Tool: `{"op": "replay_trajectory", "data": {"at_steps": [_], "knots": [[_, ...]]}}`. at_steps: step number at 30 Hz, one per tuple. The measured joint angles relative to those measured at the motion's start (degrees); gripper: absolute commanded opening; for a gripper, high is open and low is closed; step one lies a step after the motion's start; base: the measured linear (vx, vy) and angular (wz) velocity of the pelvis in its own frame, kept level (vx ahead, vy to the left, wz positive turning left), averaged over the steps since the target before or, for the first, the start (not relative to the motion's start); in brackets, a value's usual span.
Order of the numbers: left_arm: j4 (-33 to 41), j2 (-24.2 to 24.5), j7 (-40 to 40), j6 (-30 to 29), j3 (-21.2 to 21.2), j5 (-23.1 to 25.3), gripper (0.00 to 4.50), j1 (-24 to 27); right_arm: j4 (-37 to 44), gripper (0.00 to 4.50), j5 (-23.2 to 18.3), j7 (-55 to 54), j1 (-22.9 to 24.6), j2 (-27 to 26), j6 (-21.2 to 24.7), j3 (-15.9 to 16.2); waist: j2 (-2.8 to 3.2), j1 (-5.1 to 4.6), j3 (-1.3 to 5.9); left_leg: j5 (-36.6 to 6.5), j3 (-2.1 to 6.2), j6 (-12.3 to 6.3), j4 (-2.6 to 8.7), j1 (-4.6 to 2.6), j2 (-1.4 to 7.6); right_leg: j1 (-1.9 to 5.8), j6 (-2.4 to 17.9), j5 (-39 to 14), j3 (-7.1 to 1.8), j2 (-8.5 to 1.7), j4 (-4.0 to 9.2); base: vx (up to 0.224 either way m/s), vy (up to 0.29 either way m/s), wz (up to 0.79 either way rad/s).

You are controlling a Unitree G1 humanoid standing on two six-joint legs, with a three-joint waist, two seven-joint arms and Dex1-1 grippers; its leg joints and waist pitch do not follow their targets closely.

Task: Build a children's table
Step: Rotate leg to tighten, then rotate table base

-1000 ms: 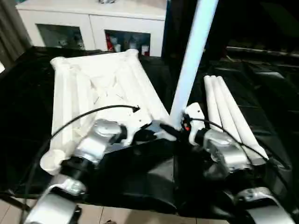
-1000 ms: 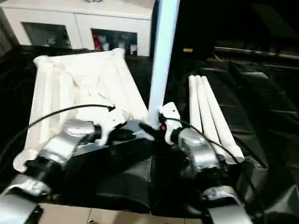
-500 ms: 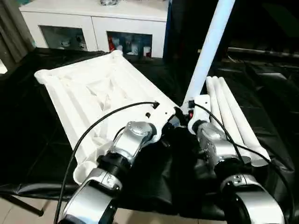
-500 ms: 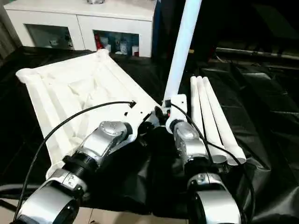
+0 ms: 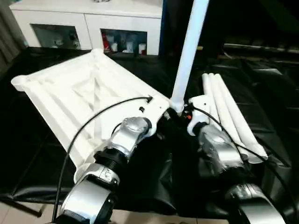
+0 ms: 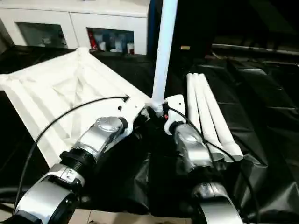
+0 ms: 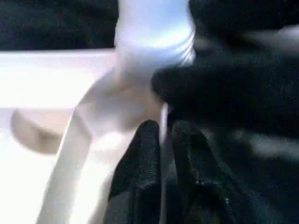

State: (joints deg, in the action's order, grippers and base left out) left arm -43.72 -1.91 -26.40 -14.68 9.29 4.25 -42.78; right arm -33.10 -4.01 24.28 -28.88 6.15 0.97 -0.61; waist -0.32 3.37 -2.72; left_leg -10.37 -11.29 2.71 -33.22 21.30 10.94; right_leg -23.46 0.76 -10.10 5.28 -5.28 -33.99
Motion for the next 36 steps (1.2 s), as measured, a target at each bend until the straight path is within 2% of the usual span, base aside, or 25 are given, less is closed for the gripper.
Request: {"op": "replay_trajectory", "data": {"at_steps": [4,6,9,10,14,15,16,18,21,22,25,29,36], "knots": [[0.5,0.2,-1.7,1.6,-2.0,-2.6,1.16,0.0,6.0,3.86,0.1,0.7,2.3,1.6,1.4,0.6,0.14,0.22,-0.09,0.0,0.0,0.01,-0.06,0.02,0.0,0.0,0.0,0.0,-0.01,0.0,0.0,0.0,0.0,0.0],[1.1,0.6,-2.1,1.8,-3.3,-4.0,1.49,-0.1,7.8,3.86,0.1,0.6,2.6,1.8,2.6,0.6,0.16,0.2,-0.11,0.0,0.0,0.05,-0.06,0.01,0.0,0.01,0.0,0.0,-0.01,0.0,-0.02,0.0,0.0,0.0],[1.8,2.1,-2.0,1.8,-4.7,-4.6,1.52,-0.9,9.6,3.86,0.2,0.0,3.3,2.0,4.1,0.5,0.17,0.06,-0.12,-0.1,0.0,0.19,-0.06,-0.03,0.01,0.02,0.0,0.0,-0.01,0.0,-0.04,0.0,0.0,0.0],[2.2,3.0,-1.4,1.9,-5.0,-4.6,1.67,-1.2,10.0,3.86,0.2,-0.1,3.6,2.0,5.1,0.7,0.17,0.01,-0.12,-0.1,0.01,0.19,-0.06,-0.03,0.03,0.02,0.0,0.0,0.0,0.01,-0.06,0.0,0.0,0.0],[4.6,10.7,4.5,1.9,-8.6,-3.5,2.0,-3.3,10.6,3.86,0.6,-0.1,4.9,2.5,9.0,1.9,0.32,-0.47,-0.23,-0.1,0.02,0.2,-0.04,-0.05,0.06,0.0,0.0,0.0,0.0,0.06,-0.11,0.0,0.0,0.0],[6.4,14.6,7.1,1.8,-9.9,-2.1,2.27,-3.1,11.3,3.86,1.5,-0.4,4.9,2.7,10.7,2.6,0.33,-0.83,-0.24,-0.1,0.03,0.2,-0.04,-0.06,0.12,-0.01,0.0,0.0,0.0,0.12,-0.11,0.0,0.0,0.0],[7.4,17.0,8.4,1.7,-11.5,-1.5,2.27,-3.1,12.0,3.86,1.8,-0.6,5.3,2.9,11.5,2.8,0.33,-0.86,-0.24,-0.1,0.04,0.2,-0.03,-0.04,0.14,-0.02,0.0,0.0,0.02,0.14,-0.1,0.0,0.0,0.0],[11.8,22.9,11.2,-0.2,-14.2,1.3,2.27,-1.6,12.7,3.86,3.1,-2.6,5.4,3.1,13.5,3.1,0.35,-0.89,-0.25,-0.1,0.04,0.2,0.01,-0.05,0.14,-0.02,0.0,0.0,0.03,0.13,-0.08,0.0,0.0,0.0],[16.1,26.6,12.9,-2.7,-16.3,3.9,2.27,0.7,12.7,3.86,4.0,-4.1,5.5,3.0,14.8,3.1,0.36,-0.4,-0.25,-0.1,0.02,0.26,0.01,-0.02,0.09,-0.01,0.1,-0.1,0.02,0.09,-0.05,0.0,0.0,0.0],[18.3,28.3,13.5,-4.5,-16.6,5.2,2.27,2.6,12.7,3.86,4.0,-4.4,5.5,2.7,15.2,3.4,0.37,0.14,-0.26,-0.2,0.02,0.3,-0.04,-0.01,0.06,0.01,0.1,-0.1,0.01,0.06,-0.06,0.0,0.0,0.0],[20.7,30.4,14.7,-8.7,-18.3,6.3,2.27,6.4,12.6,3.86,4.0,-4.4,5.6,1.8,15.3,4.4,0.36,0.3,-0.26,-0.2,0.04,0.35,-0.19,0.01,0.07,0.03,0.1,0.0,-0.01,0.05,-0.14,0.0,0.0,0.0],[21.6,34.1,16.8,-12.2,-18.5,8.1,2.27,10.6,8.8,3.86,4.3,-5.0,4.2,0.7,15.1,5.0,0.39,-0.01,-0.29,-0.2,0.08,0.4,-0.31,-0.04,0.09,0.05,0.1,0.1,-0.02,0.06,-0.22,0.0,0.0,0.0],[22.7,37.8,14.1,-19.1,-17.2,10.7,2.27,17.9,-1.9,3.86,4.9,-6.3,-3.0,-2.0,13.2,5.5,0.42,-0.25,-0.31,-0.1,0.09,0.47,-0.31,-0.1,0.09,0.08,0.1,0.1,-0.05,0.08,-0.24,0.0,0.0,0.0]]}}
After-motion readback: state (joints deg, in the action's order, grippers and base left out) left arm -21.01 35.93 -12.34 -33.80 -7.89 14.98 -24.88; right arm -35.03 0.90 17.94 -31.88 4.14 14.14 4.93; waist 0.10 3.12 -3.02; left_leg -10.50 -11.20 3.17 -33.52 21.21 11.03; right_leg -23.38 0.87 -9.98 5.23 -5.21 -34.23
